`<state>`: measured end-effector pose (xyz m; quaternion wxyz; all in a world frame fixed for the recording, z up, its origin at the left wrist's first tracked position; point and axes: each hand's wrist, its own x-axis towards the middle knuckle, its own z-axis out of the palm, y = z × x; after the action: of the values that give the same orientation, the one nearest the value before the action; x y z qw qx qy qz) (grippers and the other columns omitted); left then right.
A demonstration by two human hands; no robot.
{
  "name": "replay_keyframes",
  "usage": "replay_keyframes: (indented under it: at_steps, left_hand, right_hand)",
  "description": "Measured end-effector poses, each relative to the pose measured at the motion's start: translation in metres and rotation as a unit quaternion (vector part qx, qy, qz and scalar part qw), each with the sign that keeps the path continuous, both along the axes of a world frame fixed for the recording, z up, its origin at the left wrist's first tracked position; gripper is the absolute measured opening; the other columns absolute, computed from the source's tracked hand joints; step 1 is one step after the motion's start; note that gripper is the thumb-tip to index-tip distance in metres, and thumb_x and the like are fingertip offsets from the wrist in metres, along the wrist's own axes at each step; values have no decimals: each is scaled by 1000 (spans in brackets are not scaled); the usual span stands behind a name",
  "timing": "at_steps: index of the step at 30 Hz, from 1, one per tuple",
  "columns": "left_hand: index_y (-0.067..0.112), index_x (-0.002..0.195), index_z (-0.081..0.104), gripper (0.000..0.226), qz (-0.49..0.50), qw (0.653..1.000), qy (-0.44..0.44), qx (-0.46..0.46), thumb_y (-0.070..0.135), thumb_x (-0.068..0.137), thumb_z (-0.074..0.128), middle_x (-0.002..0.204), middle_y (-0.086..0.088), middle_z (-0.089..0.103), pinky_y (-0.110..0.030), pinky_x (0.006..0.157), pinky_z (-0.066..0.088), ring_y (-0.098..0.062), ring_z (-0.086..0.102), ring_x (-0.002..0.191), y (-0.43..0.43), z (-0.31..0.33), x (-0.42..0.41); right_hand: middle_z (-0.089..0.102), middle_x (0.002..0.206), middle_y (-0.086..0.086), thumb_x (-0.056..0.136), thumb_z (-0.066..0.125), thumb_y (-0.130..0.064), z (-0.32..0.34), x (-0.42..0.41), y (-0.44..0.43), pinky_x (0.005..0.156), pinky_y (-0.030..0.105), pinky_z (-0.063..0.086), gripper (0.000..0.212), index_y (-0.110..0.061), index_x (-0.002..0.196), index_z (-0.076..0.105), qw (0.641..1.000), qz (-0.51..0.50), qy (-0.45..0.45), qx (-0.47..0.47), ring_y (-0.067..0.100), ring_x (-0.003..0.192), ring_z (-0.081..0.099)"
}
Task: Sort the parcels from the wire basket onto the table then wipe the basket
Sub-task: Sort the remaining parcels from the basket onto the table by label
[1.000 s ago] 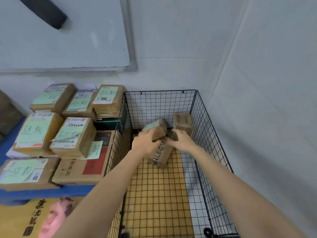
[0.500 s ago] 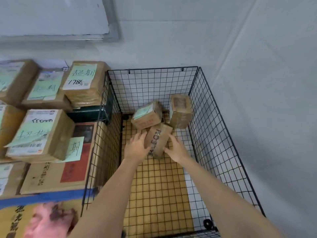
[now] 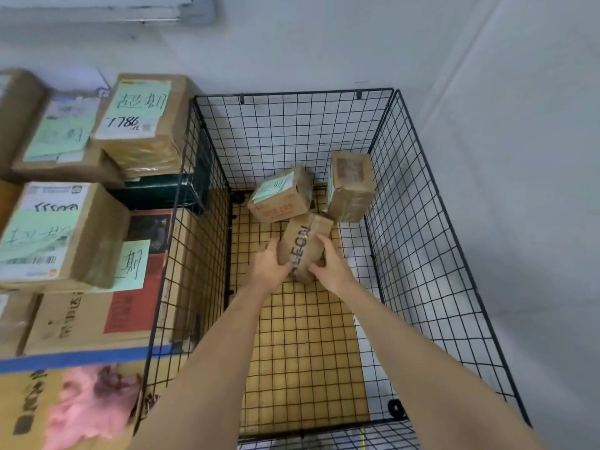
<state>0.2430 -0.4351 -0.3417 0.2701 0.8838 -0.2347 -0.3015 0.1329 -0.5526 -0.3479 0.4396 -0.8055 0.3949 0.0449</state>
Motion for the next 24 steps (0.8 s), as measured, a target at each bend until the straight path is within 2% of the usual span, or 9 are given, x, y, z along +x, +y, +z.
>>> replay_keyframes:
  at_steps: [2,5,8,10,12,14,20,24]
  left_hand:
    - [18,146,39,68,-3,1000,4,-7,22,85,70,135,-9,51,-46,99,50,-27,53,120,-3,1,-2]
    - [20,132,46,56,-6,1000,21,-14,19,83,73,130,-8,57,-42,87,57,-23,60,108,-1,6,-4]
    - [19,125,47,51,-23,999,36,-14,9,83,74,135,-5,54,-40,93,54,-23,58,115,1,14,-5]
    - [20,126,46,54,-29,999,43,-16,7,82,75,137,-4,53,-36,99,50,-21,52,124,3,19,-7]
    - [19,132,44,62,-22,998,55,-20,5,81,76,138,-2,52,-27,96,45,-18,50,126,5,29,-12]
    - [18,140,40,72,-18,998,62,-26,5,80,77,139,0,52,-24,91,43,-16,50,126,7,40,-18]
    - [22,148,35,86,-39,998,-2,-45,13,76,81,134,6,56,-39,106,43,-18,51,128,13,90,-36]
    - [24,148,35,88,-28,994,-52,-89,13,74,82,132,7,55,-43,102,48,-21,54,123,14,133,-41]
  right_hand:
    - [45,144,11,90,68,-15,0,1,1,104,44,46,76,-35,151,25,1000,-10,-1,21,30,129,48]
    - [45,145,10,92,66,-11,3,-2,1,101,38,45,78,-33,152,23,998,-25,5,49,30,130,48]
    - [45,147,7,90,68,-11,8,-12,0,93,34,47,77,-33,151,26,997,-22,5,74,28,132,48]
    - [48,145,5,89,71,-13,15,-19,-1,99,37,49,74,-31,149,30,997,-15,2,80,27,132,49]
    - [50,143,5,89,71,-14,26,-26,-1,102,41,49,72,-28,148,32,997,-10,7,82,27,129,51]
    - [50,143,5,89,71,-13,38,-32,-2,103,42,48,71,-26,147,33,996,-3,6,86,26,129,51]
    - [46,146,5,83,75,-7,87,-47,-5,102,48,49,86,-22,151,24,995,13,-52,86,27,130,49]
    - [45,147,5,79,79,-10,131,-48,-10,107,45,44,100,-23,154,15,991,7,-115,69,25,132,46]
